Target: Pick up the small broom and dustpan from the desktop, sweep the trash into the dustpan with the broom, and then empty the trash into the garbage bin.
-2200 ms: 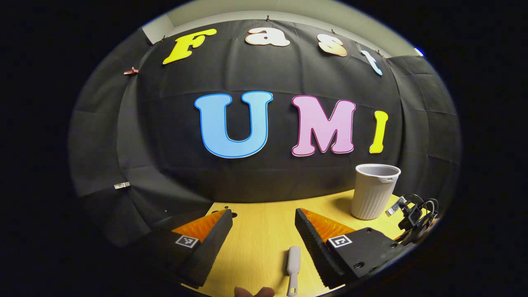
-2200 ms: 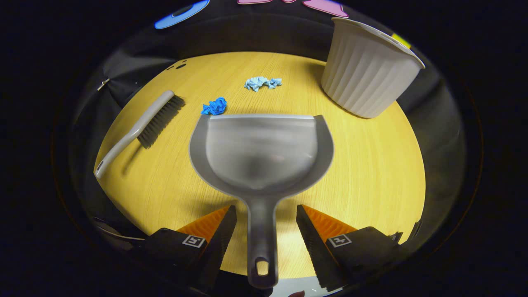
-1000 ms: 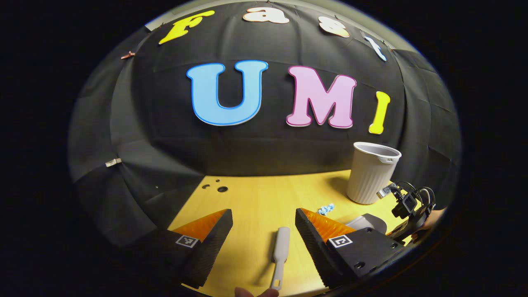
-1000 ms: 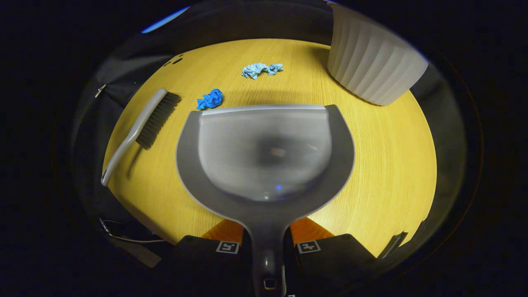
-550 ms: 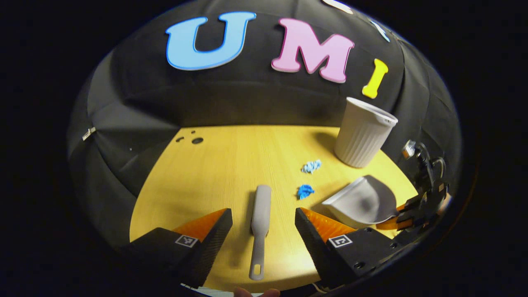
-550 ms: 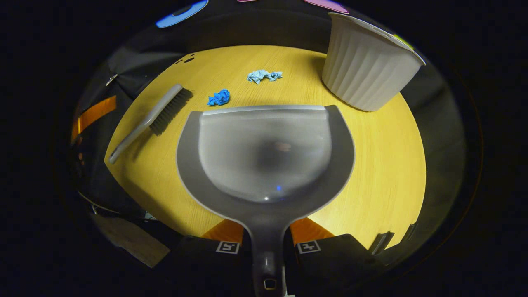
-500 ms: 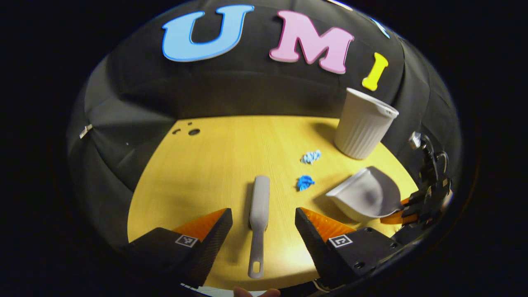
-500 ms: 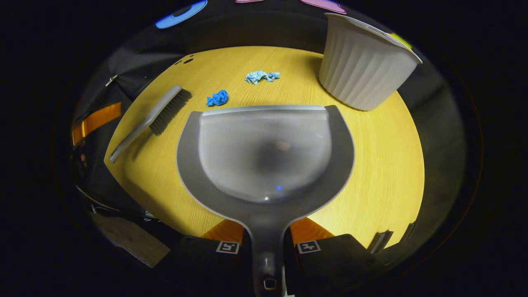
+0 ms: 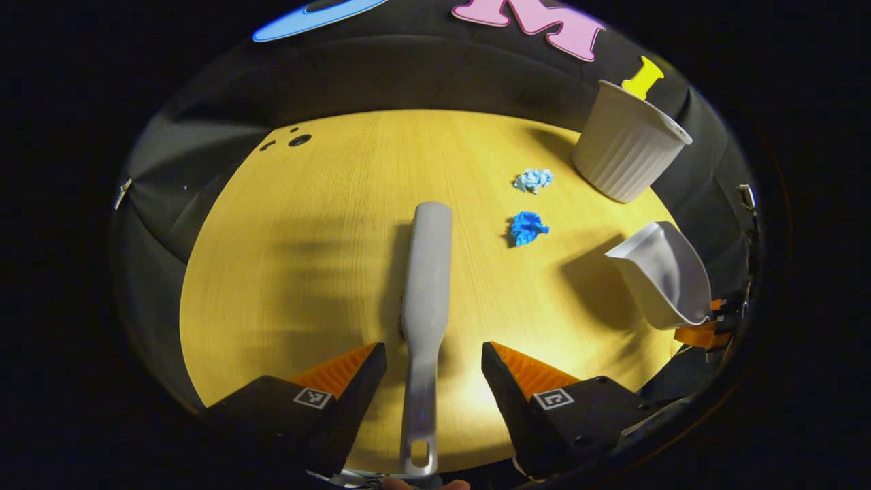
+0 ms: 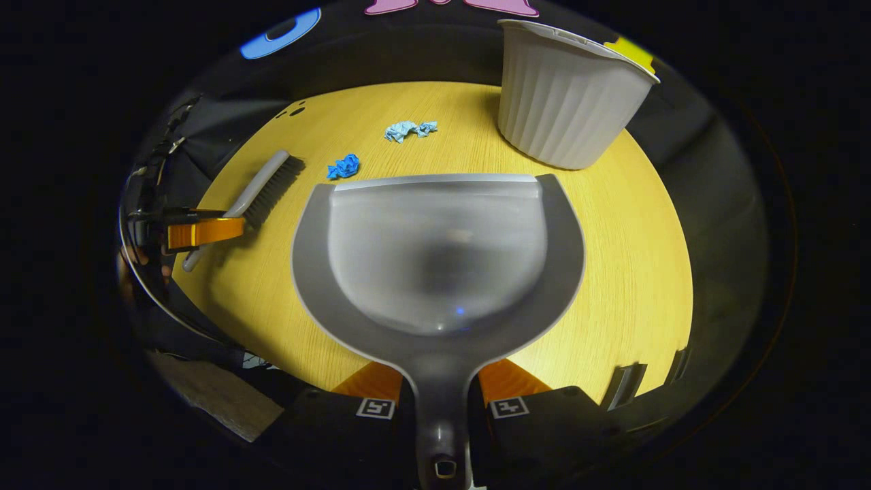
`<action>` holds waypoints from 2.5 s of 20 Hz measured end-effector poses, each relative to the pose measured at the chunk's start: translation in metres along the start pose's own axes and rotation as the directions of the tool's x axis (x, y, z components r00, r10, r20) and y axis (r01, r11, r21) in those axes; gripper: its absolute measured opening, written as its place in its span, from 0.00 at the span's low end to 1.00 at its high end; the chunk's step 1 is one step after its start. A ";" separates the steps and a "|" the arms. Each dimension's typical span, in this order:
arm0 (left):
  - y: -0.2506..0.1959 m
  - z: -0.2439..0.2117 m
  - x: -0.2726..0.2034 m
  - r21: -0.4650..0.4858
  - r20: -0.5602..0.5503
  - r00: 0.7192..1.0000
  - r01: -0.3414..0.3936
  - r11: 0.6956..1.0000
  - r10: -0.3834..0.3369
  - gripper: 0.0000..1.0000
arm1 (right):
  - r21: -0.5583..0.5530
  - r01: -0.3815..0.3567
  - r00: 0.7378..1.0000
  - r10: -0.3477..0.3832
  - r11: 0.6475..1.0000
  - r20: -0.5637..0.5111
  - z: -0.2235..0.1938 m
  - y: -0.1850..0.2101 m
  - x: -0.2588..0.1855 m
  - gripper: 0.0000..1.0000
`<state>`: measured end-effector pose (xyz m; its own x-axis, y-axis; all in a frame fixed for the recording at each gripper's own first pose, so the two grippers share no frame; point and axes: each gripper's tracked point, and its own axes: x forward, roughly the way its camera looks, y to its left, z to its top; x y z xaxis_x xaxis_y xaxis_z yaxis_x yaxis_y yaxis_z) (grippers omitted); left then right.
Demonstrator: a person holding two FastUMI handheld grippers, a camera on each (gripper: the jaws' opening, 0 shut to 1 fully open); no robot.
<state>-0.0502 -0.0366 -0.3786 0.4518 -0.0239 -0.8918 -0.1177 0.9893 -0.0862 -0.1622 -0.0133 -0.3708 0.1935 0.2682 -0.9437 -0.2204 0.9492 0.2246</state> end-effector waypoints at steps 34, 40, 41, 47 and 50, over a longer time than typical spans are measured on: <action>-0.034 0.167 0.085 0.395 0.142 0.989 -0.010 0.918 -0.050 0.27 | -0.243 -0.027 0.970 -0.033 0.970 -0.240 0.004 -0.008 0.009 0.35; -0.060 0.174 0.123 0.470 0.077 0.995 0.016 0.883 -0.059 0.28 | -0.279 -0.032 0.967 -0.041 0.960 -0.253 0.006 -0.008 0.021 0.35; -0.066 0.174 0.126 0.480 0.069 0.995 0.027 0.877 -0.069 0.28 | -0.282 -0.033 0.966 -0.042 0.959 -0.254 0.007 -0.007 0.023 0.35; -0.107 0.164 0.124 0.569 -0.027 0.985 0.154 0.808 -0.169 0.27 | -0.273 -0.055 0.968 -0.015 0.960 -0.249 0.016 -0.006 0.030 0.35; -0.129 0.150 0.114 0.598 -0.081 0.972 0.223 0.770 -0.219 0.27 | -0.277 -0.063 0.969 -0.007 0.959 -0.246 0.018 -0.011 0.031 0.35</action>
<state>0.1494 -0.1451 -0.4022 0.3936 -0.2512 -0.8843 0.5385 0.8426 0.0003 -0.1368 -0.0121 -0.3980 -0.0464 0.2126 -0.9760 -0.4881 0.8477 0.2079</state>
